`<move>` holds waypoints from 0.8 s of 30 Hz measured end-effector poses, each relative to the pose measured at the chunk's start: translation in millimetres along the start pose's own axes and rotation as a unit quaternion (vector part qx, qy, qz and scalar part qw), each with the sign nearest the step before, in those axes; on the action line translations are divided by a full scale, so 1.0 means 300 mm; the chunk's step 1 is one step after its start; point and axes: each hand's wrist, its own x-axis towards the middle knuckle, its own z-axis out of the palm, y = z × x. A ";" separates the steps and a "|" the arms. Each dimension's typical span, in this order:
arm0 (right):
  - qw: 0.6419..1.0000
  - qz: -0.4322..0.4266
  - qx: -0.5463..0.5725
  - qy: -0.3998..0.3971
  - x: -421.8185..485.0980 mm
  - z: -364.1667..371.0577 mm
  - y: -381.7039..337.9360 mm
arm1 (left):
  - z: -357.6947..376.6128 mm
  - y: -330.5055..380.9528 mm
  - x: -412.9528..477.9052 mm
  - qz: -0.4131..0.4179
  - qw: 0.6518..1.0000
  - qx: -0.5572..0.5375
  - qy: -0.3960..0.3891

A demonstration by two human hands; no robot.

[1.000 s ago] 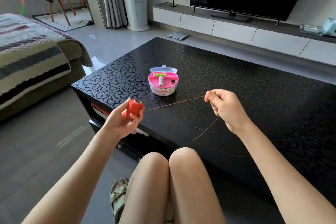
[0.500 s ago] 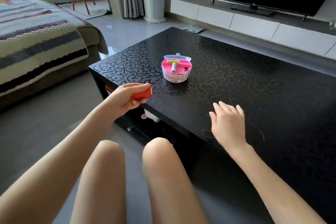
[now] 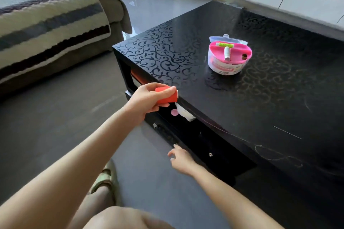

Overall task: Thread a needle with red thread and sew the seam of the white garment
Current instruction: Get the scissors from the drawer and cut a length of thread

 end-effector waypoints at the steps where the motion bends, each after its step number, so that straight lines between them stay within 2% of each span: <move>1: 1.000 0.013 -0.009 -0.008 0.064 0.028 0.009 | -0.013 -0.014 0.023 0.002 1.000 0.004 -0.002; 7: 0.990 0.060 -0.114 -0.066 0.332 0.128 0.064 | -0.100 -0.083 0.122 -0.003 1.000 0.026 -0.004; 11: 0.959 0.086 -0.267 -0.036 0.376 0.197 0.031 | -0.136 -0.111 0.155 0.003 1.000 0.022 0.002; 13: 0.946 0.092 -0.310 -0.033 0.365 0.224 0.020 | -0.147 -0.113 0.161 0.007 1.000 0.016 0.006; 20: 0.959 0.072 -0.261 -0.083 0.267 0.268 -0.049 | -0.140 -0.104 0.167 0.012 1.000 0.006 0.017; 22: 0.980 0.015 -0.195 -0.033 0.204 0.279 -0.097 | -0.136 -0.104 0.163 0.010 1.000 0.010 0.019; 23: 0.986 -0.025 -0.153 0.056 0.178 0.282 -0.107 | -0.133 -0.106 0.161 0.009 1.000 0.012 0.017; 24: 0.976 -0.053 -0.119 0.174 0.156 0.274 -0.109 | -0.131 -0.108 0.158 0.008 1.000 0.013 0.015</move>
